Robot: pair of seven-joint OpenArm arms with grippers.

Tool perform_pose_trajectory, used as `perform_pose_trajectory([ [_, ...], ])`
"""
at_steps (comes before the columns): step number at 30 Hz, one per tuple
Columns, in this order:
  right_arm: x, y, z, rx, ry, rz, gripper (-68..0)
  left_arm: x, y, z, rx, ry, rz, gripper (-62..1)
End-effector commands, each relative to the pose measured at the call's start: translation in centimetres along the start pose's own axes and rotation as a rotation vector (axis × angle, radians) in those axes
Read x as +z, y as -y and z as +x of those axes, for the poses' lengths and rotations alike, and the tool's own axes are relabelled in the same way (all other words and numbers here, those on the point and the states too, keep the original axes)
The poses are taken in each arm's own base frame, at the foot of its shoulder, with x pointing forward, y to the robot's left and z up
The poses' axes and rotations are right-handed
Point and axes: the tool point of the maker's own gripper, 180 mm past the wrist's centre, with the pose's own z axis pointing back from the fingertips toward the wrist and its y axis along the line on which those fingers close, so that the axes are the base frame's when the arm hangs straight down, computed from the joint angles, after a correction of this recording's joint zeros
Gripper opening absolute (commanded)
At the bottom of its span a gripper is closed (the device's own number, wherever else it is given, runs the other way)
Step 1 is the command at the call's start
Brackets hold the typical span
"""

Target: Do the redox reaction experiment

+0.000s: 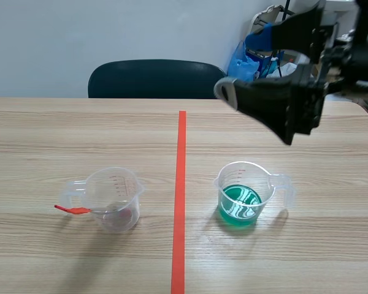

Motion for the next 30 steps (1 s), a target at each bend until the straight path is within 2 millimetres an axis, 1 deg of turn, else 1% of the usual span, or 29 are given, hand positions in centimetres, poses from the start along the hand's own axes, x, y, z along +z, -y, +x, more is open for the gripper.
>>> perform_pose_trajectory([
  [1,0.5,0.4,0.3,-0.007,0.006,-0.016,0.4,-0.4,0.4,0.9,0.009,0.044,0.003,1.4],
  [3,1.3,0.9,0.3,-0.010,-0.003,-0.036,0.4,-0.8,0.8,1.2,0.006,0.057,-0.001,1.4],
  [8,3.2,1.1,-0.8,-0.041,-0.025,-0.080,0.4,-1.5,1.9,1.3,-0.011,0.058,-0.020,1.4],
  [13,4.0,0.5,-1.8,-0.076,-0.055,-0.102,0.4,-1.8,2.3,1.6,-0.010,0.066,-0.024,1.4],
  [17,4.7,1.1,-2.6,-0.105,-0.076,-0.174,0.4,-2.4,2.7,1.7,-0.015,0.036,-0.042,1.4],
  [20,4.9,1.0,-2.9,-0.123,-0.084,-0.203,0.4,-2.6,2.9,2.0,-0.012,0.041,-0.039,1.4],
  [25,4.8,0.1,-3.1,-0.138,-0.089,-0.222,0.4,-2.8,3.4,2.0,-0.009,0.028,-0.030,1.4],
  [28,4.5,-0.8,-3.2,-0.109,-0.107,-0.226,0.4,-3.1,4.2,2.4,-0.030,0.031,-0.050,1.4],
  [30,4.3,-1.8,-3.3,-0.096,-0.118,-0.218,0.4,-3.3,4.3,2.8,-0.038,0.041,-0.054,1.4],
])
